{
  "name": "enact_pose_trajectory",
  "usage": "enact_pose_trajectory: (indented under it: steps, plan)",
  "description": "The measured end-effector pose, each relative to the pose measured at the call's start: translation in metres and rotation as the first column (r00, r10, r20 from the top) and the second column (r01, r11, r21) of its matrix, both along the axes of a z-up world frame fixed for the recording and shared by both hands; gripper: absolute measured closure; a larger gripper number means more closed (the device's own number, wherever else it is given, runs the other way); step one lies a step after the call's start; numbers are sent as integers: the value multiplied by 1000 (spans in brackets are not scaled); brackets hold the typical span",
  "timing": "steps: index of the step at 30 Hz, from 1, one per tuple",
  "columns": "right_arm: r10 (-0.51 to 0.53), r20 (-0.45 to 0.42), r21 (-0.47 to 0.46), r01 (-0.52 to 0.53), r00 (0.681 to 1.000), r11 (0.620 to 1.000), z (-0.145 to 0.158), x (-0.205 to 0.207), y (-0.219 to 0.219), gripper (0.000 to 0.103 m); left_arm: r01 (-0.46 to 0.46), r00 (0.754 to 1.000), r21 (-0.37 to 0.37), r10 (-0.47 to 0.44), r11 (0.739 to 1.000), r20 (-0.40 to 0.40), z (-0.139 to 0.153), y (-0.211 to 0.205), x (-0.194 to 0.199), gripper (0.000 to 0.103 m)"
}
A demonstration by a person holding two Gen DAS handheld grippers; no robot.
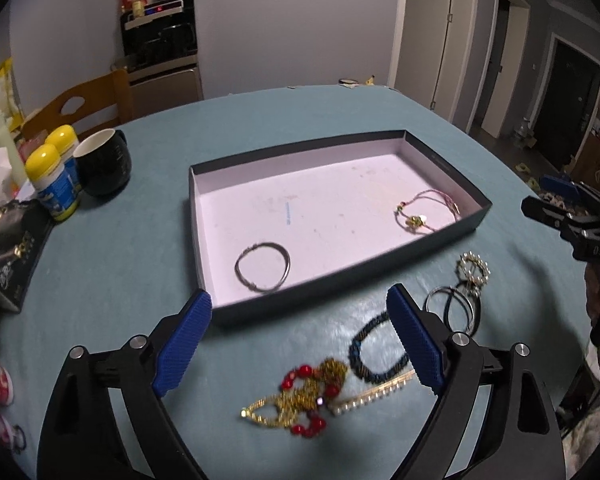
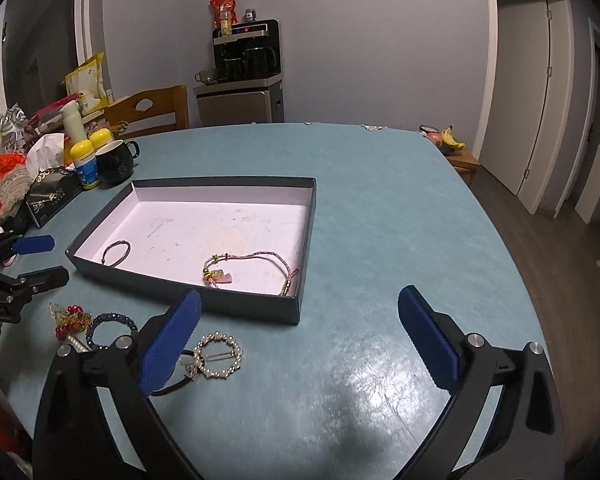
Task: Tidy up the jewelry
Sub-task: 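Open both tools to drop the bracelet and bangle into the box, then move both tools back toward the remaining jewelry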
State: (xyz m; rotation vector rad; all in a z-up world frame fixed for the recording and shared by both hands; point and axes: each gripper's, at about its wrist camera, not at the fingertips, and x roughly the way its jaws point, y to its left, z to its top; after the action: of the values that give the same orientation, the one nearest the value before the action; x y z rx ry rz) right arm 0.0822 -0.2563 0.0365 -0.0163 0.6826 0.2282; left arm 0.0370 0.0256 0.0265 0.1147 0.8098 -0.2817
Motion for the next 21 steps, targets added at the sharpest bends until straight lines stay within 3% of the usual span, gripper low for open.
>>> enact_pose_trajectory:
  steps: [6,21]
  plan:
    - [11,-2,45,-11,1000,999,-1,-12,-3,6,-16,1000,-13,16,1000,16,0,9,-16,12]
    - [77,-57,43,-74,995,996,-19,-29,10,6,1,1000,30,-2,1000,17,-14,13,-40,12]
